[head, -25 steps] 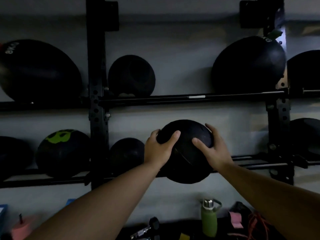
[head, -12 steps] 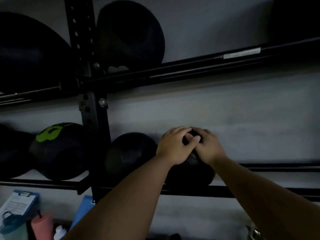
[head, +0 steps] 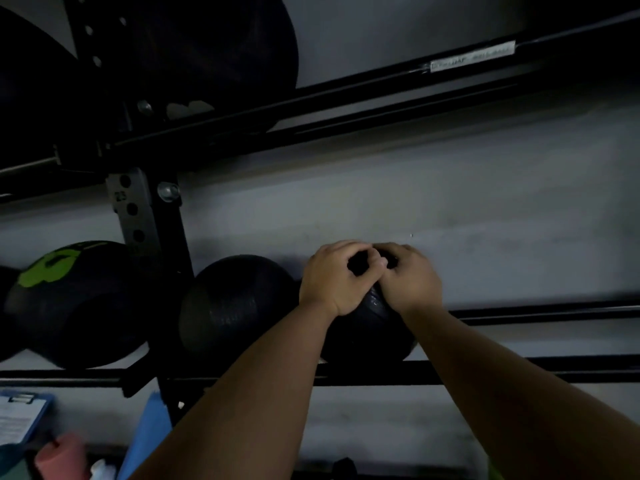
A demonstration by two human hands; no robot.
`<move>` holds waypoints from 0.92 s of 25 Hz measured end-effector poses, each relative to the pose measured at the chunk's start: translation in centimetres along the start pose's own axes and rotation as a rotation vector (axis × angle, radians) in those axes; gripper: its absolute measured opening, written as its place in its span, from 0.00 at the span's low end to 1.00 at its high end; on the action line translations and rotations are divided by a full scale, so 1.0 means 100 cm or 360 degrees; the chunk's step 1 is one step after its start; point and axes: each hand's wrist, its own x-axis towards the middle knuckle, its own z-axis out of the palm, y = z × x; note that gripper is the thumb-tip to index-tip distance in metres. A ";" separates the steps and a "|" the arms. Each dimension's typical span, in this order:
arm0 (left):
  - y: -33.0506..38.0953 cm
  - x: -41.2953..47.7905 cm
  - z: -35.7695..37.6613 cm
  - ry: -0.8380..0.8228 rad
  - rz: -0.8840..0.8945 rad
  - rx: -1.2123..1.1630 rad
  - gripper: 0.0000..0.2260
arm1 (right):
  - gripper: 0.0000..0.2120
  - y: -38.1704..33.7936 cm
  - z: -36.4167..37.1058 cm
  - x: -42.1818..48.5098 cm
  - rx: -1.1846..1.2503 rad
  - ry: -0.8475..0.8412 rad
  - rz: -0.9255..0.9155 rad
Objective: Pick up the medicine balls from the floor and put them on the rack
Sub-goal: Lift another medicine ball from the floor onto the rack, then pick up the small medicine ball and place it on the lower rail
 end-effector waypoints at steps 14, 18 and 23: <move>0.043 -0.179 -0.179 -0.0396 0.0002 0.0000 0.10 | 0.22 -0.129 -0.183 -0.189 -0.1081 -0.0564 0.0159; 0.087 -0.226 -0.237 -0.0438 0.0107 -0.0037 0.08 | 0.20 -0.192 -0.231 -0.263 -0.1279 -0.0460 0.0172; 0.155 -0.285 -0.276 -0.0642 0.0177 -0.0106 0.11 | 0.17 -0.258 -0.294 -0.350 -0.1244 -0.0389 0.0333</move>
